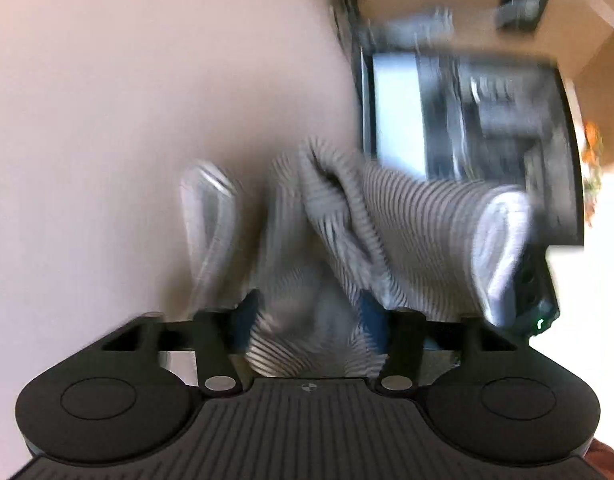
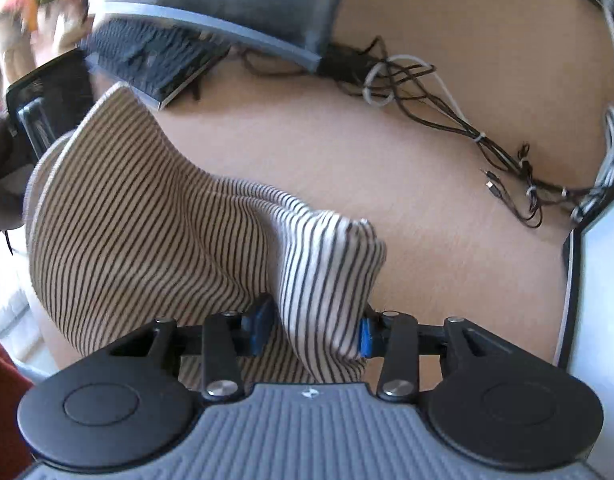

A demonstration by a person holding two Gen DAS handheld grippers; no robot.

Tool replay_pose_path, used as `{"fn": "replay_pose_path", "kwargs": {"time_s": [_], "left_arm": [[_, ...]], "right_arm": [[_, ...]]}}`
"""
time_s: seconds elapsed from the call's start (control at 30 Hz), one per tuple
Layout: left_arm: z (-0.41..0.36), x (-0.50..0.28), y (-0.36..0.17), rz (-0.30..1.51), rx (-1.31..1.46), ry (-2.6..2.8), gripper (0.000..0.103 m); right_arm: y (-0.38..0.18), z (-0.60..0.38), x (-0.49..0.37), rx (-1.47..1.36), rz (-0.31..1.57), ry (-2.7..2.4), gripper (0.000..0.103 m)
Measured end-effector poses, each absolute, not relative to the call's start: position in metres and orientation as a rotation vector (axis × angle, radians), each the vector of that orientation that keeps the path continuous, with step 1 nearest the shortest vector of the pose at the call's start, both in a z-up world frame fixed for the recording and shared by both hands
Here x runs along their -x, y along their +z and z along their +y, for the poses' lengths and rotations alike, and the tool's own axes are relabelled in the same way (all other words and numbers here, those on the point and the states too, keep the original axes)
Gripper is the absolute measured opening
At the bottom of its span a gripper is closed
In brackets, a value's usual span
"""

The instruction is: Fold clothes

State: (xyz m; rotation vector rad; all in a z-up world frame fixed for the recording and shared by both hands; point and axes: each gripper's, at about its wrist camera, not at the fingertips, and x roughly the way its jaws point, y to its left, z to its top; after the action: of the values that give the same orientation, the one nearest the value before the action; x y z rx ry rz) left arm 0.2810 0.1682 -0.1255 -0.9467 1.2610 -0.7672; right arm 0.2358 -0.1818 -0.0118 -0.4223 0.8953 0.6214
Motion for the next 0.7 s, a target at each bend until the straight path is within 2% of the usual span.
{"fn": "replay_pose_path", "kwargs": {"time_s": [0.07, 0.13, 0.33, 0.47, 0.57, 0.7], "left_arm": [[0.189, -0.273, -0.092, 1.158, 0.877, -0.687, 0.097], [0.197, -0.263, -0.056, 1.062, 0.773, -0.645, 0.097], [0.145, -0.238, 0.025, 0.871, 0.523, -0.786, 0.098], [0.097, -0.232, 0.019, 0.925, 0.431, -0.946, 0.098], [0.059, -0.235, -0.005, 1.000, 0.356, -0.954, 0.098], [0.035, -0.237, -0.028, 0.998, 0.231, -0.885, 0.098]], "right_arm": [[-0.013, -0.195, -0.240, 0.306, 0.878, 0.626, 0.038], [-0.013, -0.209, -0.240, 0.186, 0.854, 0.631, 0.033], [-0.003, -0.243, -0.219, -0.108, 0.819, 0.654, 0.028], [-0.003, -0.261, -0.205, -0.172, 0.833, 0.629, 0.027], [-0.024, -0.272, -0.213, -0.243, 0.879, 0.565, 0.028], [-0.058, -0.273, -0.233, -0.367, 0.907, 0.526, 0.031]]}}
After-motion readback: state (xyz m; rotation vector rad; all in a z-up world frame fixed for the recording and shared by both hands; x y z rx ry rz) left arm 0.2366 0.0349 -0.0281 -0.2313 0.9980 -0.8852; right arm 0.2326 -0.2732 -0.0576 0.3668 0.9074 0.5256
